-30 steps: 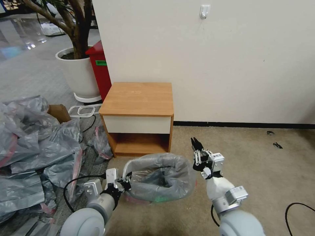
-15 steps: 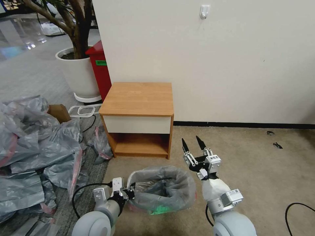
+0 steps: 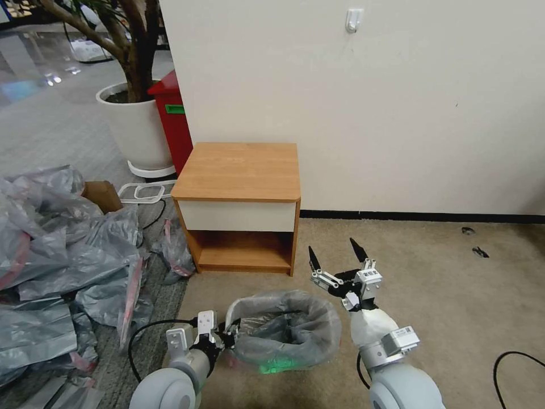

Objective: Pick up the garbage bag from the table and place it over the trash can.

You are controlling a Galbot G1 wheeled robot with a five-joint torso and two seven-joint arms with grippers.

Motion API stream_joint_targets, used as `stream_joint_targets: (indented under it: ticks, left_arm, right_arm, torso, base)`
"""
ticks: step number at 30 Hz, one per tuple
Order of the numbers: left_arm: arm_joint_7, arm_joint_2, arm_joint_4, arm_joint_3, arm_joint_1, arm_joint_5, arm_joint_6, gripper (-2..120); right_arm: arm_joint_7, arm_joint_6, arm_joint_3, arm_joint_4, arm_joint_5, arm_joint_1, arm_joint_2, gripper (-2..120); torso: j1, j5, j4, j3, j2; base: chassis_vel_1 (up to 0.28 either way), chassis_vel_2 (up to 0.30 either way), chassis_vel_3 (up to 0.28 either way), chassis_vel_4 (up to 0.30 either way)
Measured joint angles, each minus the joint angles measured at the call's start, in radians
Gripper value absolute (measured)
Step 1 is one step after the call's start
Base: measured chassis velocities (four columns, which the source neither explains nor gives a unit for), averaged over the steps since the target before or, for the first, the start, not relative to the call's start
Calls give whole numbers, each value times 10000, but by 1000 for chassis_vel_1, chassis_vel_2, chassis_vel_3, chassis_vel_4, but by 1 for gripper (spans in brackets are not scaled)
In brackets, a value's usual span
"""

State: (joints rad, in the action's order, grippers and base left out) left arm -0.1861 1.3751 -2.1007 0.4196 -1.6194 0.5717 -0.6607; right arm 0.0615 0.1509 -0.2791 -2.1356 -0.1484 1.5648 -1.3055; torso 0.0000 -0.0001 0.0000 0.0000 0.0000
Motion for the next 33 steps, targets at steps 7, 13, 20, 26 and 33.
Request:
stream_joint_targets:
  ticks: [7, 13, 20, 26, 33]
  left_arm:
    - [445, -81, -99, -4, -65, -685, 327, 77]
    - [1084, -137, -312, -51, -187, -1671, 1051, 97]
    - [1702, -181, -327, -44, -332, -3331, 3726, 100]
    - [1911, -98, 852, 697, -290, -5238, 8178, 100]
    - [1571, -38, 660, 1159, -446, -4961, 8425, 100]
  right_arm:
    - [-6, -52, 7, 35, -7, -20, -7, 100]
    - [1, -74, 13, 54, -7, -26, -47, 100]
    - [6, -79, -3, 93, 2, -2, -100, 100]
    - [459, -30, -343, 349, 300, 444, -467, 100]
    - [661, 516, -754, 1082, 585, 1052, -722, 100]
  torso:
    - [-1, 1, 0, 0, 0]
    - [0, 0, 0, 0, 0]
    - [0, 2, 0, 0, 0]
    - [0, -1, 0, 1, 0]
    - [0, 1, -1, 0, 0]
  base:
    - [0, 0, 0, 0]
    - [0, 0, 0, 0]
    - [0, 0, 0, 0]
    - [0, 0, 0, 0]
    - [0, 0, 0, 0]
